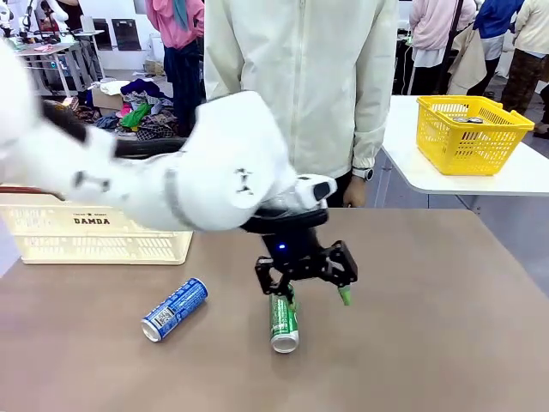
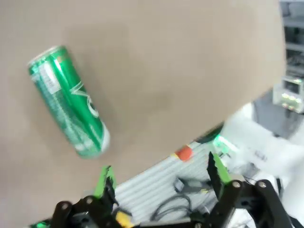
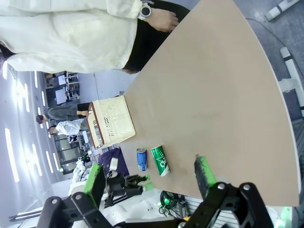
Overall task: Place the drinks into the Shopping basket.
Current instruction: Pick up one drink and place it into the Shopping basket.
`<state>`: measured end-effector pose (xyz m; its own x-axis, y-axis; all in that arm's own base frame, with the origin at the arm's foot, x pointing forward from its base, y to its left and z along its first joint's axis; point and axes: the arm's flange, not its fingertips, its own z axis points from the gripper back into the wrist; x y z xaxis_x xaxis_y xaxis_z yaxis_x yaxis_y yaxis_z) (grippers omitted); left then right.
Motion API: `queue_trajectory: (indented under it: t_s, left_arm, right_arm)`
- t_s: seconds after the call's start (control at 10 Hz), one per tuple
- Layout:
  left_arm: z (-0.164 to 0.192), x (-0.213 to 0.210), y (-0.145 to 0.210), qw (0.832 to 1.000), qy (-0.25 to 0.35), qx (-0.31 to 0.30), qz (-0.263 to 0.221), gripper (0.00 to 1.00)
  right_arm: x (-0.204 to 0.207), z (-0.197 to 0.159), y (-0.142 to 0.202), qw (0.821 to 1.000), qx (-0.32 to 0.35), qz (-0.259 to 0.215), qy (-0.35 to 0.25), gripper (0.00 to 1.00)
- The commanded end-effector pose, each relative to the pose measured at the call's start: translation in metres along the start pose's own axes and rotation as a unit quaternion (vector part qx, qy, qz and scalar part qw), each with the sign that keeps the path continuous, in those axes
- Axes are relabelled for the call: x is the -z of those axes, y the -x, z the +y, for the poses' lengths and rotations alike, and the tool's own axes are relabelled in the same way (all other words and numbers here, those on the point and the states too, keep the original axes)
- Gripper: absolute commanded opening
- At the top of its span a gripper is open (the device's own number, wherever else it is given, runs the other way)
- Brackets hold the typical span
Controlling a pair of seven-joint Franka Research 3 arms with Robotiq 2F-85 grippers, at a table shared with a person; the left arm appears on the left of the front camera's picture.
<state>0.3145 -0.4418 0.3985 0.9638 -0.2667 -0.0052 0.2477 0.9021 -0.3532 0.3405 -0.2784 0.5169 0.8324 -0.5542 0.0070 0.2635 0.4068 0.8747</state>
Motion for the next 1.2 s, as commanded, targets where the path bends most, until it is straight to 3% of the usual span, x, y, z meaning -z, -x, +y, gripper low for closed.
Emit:
queue_trajectory:
  t_s: [0.0, 0.2, 1.0, 1.1]
  left_arm:
    - [-0.023, 0.023, -0.033, 0.993, -0.112, 0.016, 0.017, 1.0]
    - [-0.015, 0.034, -0.042, 0.988, -0.142, 0.053, 0.031, 1.0]
    - [0.032, 0.026, -0.032, 0.974, -0.206, -0.095, -0.026, 1.0]
    - [0.039, 0.026, -0.03, 0.977, -0.188, -0.093, -0.026, 1.0]
  right_arm:
    - [-0.002, 0.0, 0.002, 1.0, -0.01, 0.004, 0.006, 1.0]
    - [-0.002, 0.0, 0.002, 1.0, -0.01, 0.004, 0.006, 1.0]
    - [-0.002, 0.0, 0.002, 1.0, -0.01, 0.004, 0.006, 1.0]
    - [-0.002, 0.0, 0.002, 1.0, -0.01, 0.004, 0.006, 1.0]
